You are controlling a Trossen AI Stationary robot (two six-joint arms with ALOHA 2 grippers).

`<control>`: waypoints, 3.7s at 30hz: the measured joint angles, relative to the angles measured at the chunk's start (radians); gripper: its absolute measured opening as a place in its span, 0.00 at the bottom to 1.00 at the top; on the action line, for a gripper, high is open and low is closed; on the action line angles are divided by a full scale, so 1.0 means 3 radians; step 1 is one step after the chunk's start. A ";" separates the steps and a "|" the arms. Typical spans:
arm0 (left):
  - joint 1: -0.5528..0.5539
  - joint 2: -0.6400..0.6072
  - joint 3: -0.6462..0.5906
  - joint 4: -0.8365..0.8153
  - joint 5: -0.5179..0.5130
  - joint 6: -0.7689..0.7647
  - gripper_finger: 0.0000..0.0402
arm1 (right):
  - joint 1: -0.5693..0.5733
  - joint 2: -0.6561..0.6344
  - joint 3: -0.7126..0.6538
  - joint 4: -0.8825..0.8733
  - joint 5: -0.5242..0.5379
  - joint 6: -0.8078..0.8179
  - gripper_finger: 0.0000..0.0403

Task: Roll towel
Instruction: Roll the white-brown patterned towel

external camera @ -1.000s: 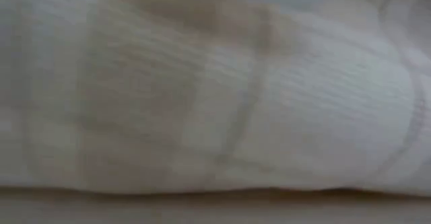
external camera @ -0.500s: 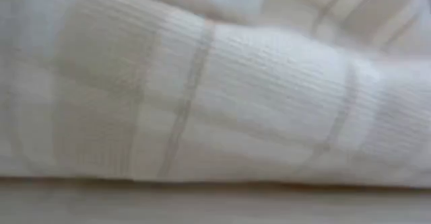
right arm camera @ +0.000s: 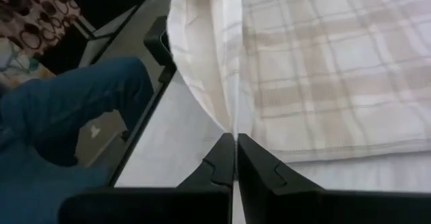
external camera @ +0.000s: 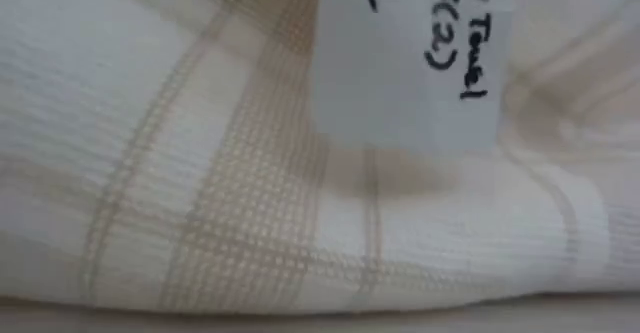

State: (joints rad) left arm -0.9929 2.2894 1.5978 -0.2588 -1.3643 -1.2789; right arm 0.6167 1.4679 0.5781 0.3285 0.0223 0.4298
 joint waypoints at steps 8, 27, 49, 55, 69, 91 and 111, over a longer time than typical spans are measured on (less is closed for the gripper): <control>-0.0122 0.0000 0.0000 -0.0029 0.0042 0.0005 0.09 | -0.0148 0.0204 0.0134 0.0004 -0.0237 0.0085 0.00; -0.0019 0.0000 0.0000 0.0032 -0.0061 -0.0051 0.30 | -0.0291 0.0232 0.0270 -0.0038 -0.0268 0.0032 0.00; -0.0106 -0.0005 0.0000 0.0496 -0.0124 0.0619 0.03 | -0.0290 0.0231 0.0273 -0.0107 -0.0248 0.0001 0.00; -0.0137 -0.0005 0.0000 0.0494 -0.0097 0.0615 0.03 | -0.0290 0.0230 0.0275 -0.0104 -0.0248 -0.0014 0.00; -0.0073 -0.0005 0.0000 0.0723 0.0097 0.0443 0.42 | -0.0289 0.0230 0.0274 -0.0065 -0.0251 -0.0014 0.00; -0.0036 -0.0005 0.0000 0.0858 0.0520 0.0881 0.07 | -0.0289 0.0230 0.0272 -0.0071 -0.0255 -0.0011 0.00; -0.0172 -0.0004 0.0000 0.0526 0.0081 0.0337 0.02 | -0.0330 0.0224 0.0274 -0.0099 -0.0498 -0.0244 0.00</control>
State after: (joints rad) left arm -1.0444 2.2883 1.5978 -0.1010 -1.3399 -1.1777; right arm 0.5176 1.5352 0.6601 0.2987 -0.1270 0.3567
